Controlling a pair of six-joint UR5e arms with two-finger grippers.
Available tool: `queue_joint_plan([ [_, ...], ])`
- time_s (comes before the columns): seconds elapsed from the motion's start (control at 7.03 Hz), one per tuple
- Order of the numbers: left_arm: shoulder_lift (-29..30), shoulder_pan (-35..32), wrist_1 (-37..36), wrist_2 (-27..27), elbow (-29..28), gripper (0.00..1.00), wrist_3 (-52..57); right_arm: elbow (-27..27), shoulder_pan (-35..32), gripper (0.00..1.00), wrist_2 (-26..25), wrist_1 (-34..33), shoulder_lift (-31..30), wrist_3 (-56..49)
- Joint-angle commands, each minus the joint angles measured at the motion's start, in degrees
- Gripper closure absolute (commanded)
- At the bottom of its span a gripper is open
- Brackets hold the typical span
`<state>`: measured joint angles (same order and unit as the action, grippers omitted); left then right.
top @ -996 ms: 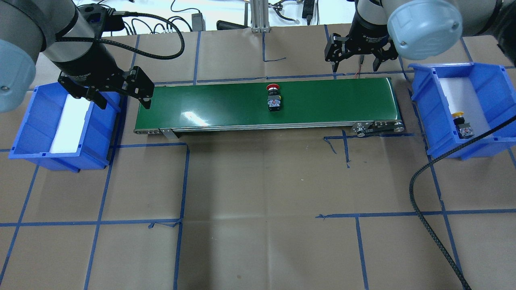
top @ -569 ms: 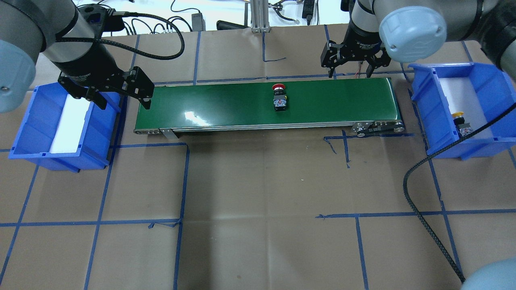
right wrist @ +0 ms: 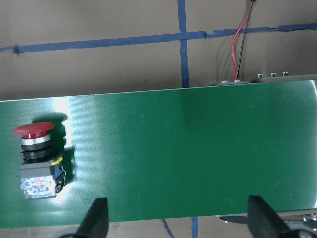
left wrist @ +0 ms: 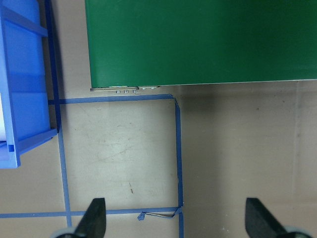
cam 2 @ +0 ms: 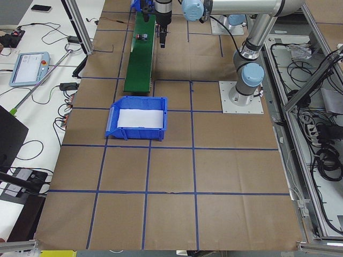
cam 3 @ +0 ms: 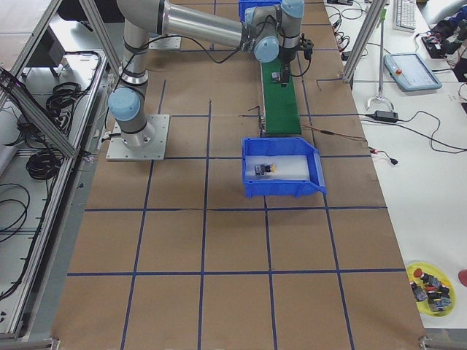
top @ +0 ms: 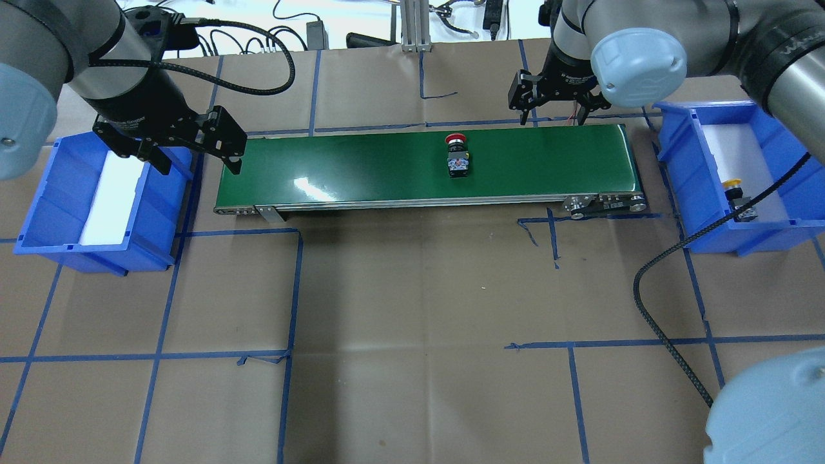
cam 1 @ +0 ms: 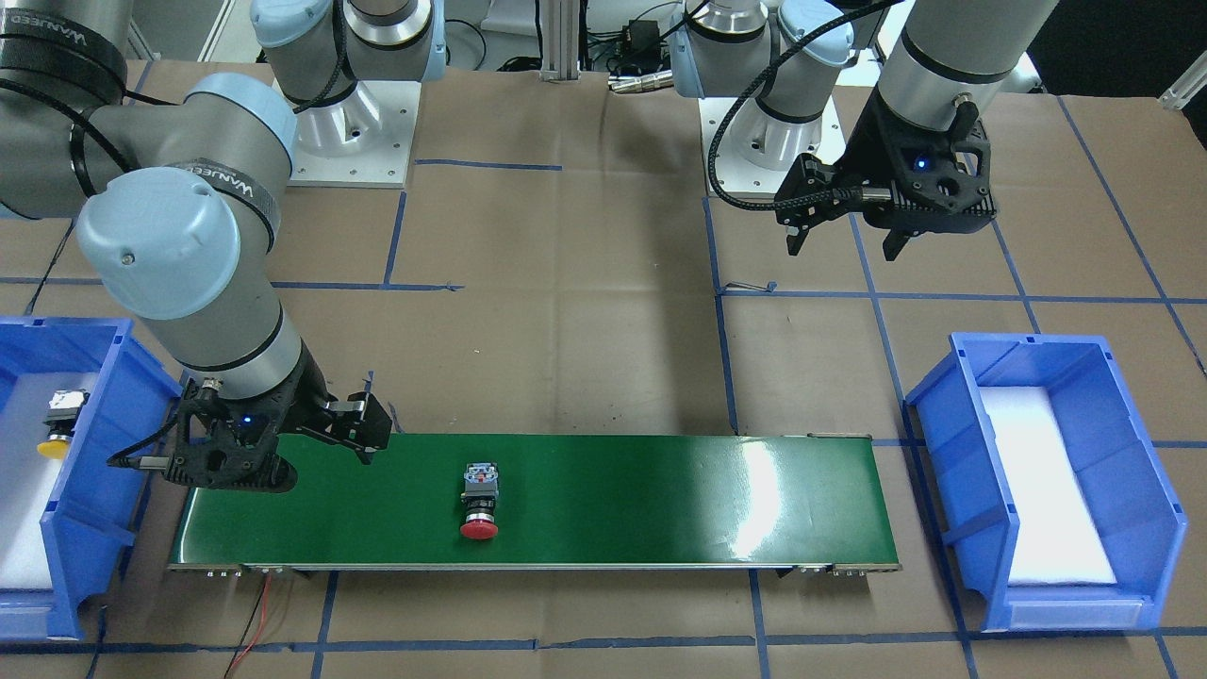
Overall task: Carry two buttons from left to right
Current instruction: 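Move the right gripper over the red button on the conveyor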
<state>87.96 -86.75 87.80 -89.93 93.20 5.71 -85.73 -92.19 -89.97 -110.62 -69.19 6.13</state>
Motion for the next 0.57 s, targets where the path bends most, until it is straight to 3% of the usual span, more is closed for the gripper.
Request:
queue_joint_plan([
  [0.0,0.02,0.0,0.0,-0.07,-0.12,0.0,0.0,-0.93,-0.01,0.01,0.67,-0.73,0.11,0.11],
  [0.43,-0.07,0.0,0.0,0.02,0.06,0.0,0.0,-1.55,0.52,0.01,5.75,-0.74,1.5,0.02],
])
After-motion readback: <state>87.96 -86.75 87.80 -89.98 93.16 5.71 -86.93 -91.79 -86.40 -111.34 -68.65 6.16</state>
